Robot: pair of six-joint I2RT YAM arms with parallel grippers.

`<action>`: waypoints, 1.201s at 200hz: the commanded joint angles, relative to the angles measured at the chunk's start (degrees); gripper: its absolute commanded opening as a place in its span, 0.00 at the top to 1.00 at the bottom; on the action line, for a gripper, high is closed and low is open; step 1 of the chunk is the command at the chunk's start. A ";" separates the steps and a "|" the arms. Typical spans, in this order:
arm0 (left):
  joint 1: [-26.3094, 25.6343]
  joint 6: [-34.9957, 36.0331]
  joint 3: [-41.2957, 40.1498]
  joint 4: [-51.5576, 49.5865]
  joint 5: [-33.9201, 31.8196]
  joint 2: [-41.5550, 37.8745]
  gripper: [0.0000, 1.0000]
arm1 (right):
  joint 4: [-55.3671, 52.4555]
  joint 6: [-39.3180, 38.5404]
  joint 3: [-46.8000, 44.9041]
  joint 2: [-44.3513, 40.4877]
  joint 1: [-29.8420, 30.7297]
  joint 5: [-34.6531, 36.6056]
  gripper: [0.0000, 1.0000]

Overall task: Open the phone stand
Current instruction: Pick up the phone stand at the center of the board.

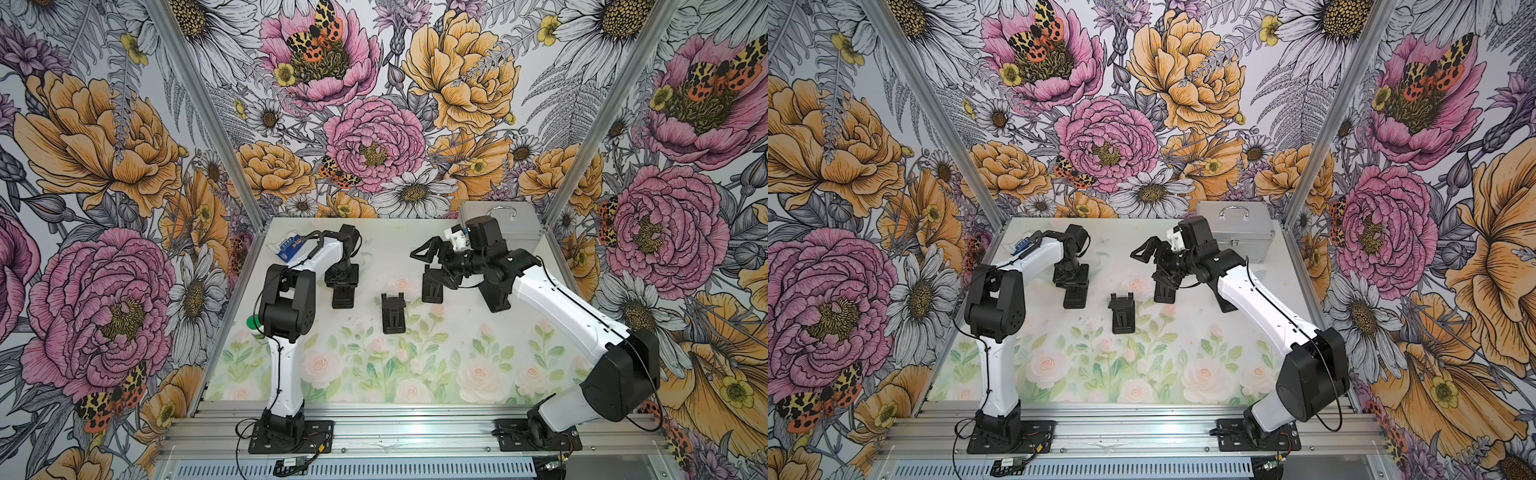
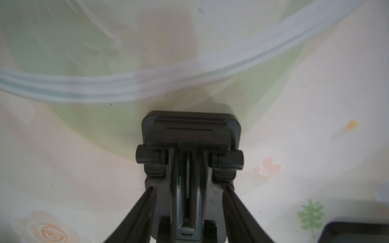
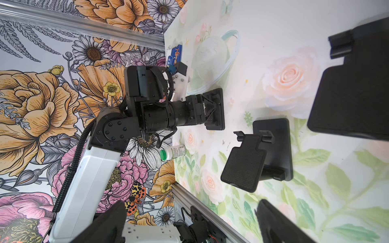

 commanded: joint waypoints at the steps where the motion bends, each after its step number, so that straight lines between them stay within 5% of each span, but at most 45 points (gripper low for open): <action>1: -0.34 1.22 0.89 0.64 -0.39 0.77 0.46 | 0.18 -0.79 -0.54 -0.56 -0.68 0.19 0.01; 53: -0.51 1.34 0.58 1.27 0.28 1.38 0.50 | 0.18 -0.87 -1.70 -1.16 -1.04 0.29 0.01; 142: -1.22 1.35 0.45 1.44 0.39 0.46 0.94 | 0.18 -1.61 -2.04 -1.40 -1.38 0.41 0.01; 240: -3.16 0.96 -0.09 1.27 3.03 -4.69 1.00 | 0.10 -4.05 0.75 0.79 -1.62 0.50 0.01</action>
